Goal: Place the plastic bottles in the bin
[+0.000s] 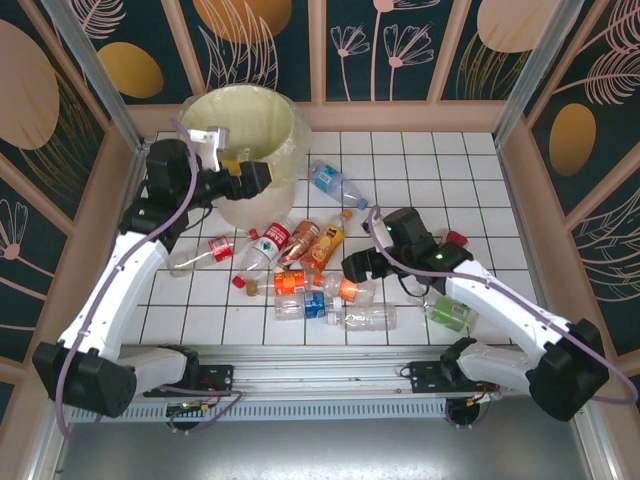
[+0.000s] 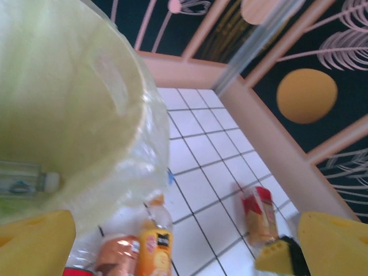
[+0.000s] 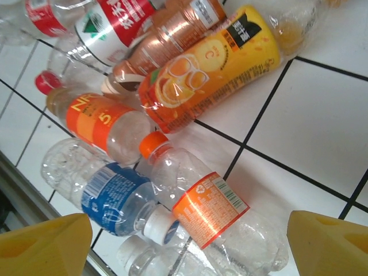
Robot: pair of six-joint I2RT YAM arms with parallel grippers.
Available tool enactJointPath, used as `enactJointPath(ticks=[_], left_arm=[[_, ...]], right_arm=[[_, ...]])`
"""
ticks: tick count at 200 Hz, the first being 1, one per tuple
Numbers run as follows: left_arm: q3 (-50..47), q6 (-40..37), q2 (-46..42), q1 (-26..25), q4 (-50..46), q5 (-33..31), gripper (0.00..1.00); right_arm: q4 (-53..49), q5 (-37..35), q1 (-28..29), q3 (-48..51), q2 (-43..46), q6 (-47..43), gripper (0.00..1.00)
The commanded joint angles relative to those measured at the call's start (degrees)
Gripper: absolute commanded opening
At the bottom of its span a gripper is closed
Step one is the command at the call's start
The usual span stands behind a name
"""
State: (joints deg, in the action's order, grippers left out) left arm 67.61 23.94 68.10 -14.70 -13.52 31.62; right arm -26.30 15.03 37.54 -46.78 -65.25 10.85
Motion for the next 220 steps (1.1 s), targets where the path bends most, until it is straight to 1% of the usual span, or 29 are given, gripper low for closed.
enactJointPath(ticks=[1, 28, 52, 65, 95, 145, 174, 195, 220], left_arm=[[-4.83, 1.50, -3.70, -1.40, 5.95, 6.46, 0.99], [-9.71, -0.10, -4.82, -2.78, 6.74, 10.39, 0.99], [-11.08, -2.44, -4.03, -4.18, 6.69, 10.75, 0.99], [-10.63, -3.44, -2.75, -4.11, 5.93, 10.58, 0.99], [-9.97, -3.03, -0.88, -4.12, 6.47, 12.02, 0.99], [-11.54, -1.46, -2.06, -4.72, 10.82, 15.84, 0.99], [-11.26, -0.86, -1.80, -5.09, 12.83, 17.86, 0.99], [-9.08, -2.46, -0.54, -5.08, 10.84, 17.15, 0.99], [-8.32, -2.09, 0.60, -5.18, 11.21, 16.99, 0.99]], right_arm=[[-0.10, -1.13, 0.94, -1.31, -3.18, -0.51, 0.88], [0.11, -1.68, 1.78, -1.11, -8.06, 0.13, 0.86], [-0.14, -3.86, 3.41, -1.45, -11.54, 0.14, 0.86], [-0.06, -4.94, 3.83, -1.55, -12.67, 0.29, 0.86], [0.46, -6.31, 4.61, -1.73, -14.12, 0.75, 0.84], [1.28, -6.18, 6.12, -1.20, -17.23, 0.42, 0.85], [0.93, -7.78, 7.17, -1.64, -18.94, 0.53, 0.85], [1.34, -9.49, 7.37, -1.47, -19.52, 1.01, 0.85], [1.23, -11.06, 7.33, -1.60, -20.29, 1.50, 0.85]])
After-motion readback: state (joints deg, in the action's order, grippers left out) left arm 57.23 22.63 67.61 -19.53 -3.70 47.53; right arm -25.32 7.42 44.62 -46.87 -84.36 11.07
